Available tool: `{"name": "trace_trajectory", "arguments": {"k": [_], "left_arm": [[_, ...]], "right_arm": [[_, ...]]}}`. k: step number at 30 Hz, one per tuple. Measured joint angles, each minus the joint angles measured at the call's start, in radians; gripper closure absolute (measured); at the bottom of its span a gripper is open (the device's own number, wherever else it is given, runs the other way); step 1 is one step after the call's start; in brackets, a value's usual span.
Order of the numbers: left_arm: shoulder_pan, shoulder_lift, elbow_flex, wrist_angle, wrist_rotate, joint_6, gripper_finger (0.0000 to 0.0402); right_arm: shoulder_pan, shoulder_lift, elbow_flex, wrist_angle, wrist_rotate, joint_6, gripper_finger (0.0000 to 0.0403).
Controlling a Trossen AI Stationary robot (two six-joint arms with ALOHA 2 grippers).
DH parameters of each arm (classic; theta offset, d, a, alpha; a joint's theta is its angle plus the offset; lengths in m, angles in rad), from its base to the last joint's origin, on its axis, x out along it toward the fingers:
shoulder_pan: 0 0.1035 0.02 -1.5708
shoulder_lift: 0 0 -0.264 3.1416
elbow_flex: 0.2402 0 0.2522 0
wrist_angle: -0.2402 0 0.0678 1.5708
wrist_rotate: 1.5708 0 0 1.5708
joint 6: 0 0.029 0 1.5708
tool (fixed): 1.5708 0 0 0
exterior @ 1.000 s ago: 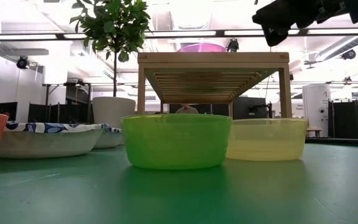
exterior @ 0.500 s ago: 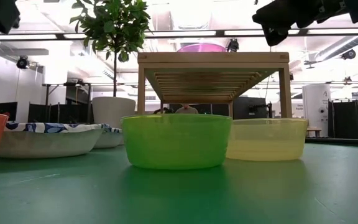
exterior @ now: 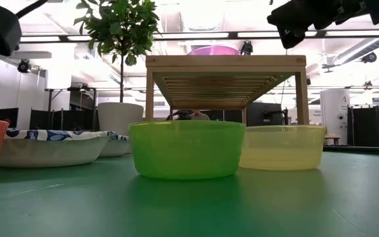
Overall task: Place and stack bowls onto a shelf
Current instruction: Stack the red bowl on top of the violet bowl on the shelf
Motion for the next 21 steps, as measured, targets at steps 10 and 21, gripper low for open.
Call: {"name": "trace_trajectory", "arguments": {"k": [10, 21], "left_arm": [[0.000, 0.105, 0.000, 0.055, 0.027, 0.012, 0.0253], [0.000, 0.098, 0.026, 0.058, 0.108, 0.007, 0.0394]], "right_arm": [[0.000, 0.000, 0.000, 0.000, 0.001, -0.009, 0.0355], [0.000, 0.000, 0.000, 0.000, 0.001, -0.008, 0.0355]]}}
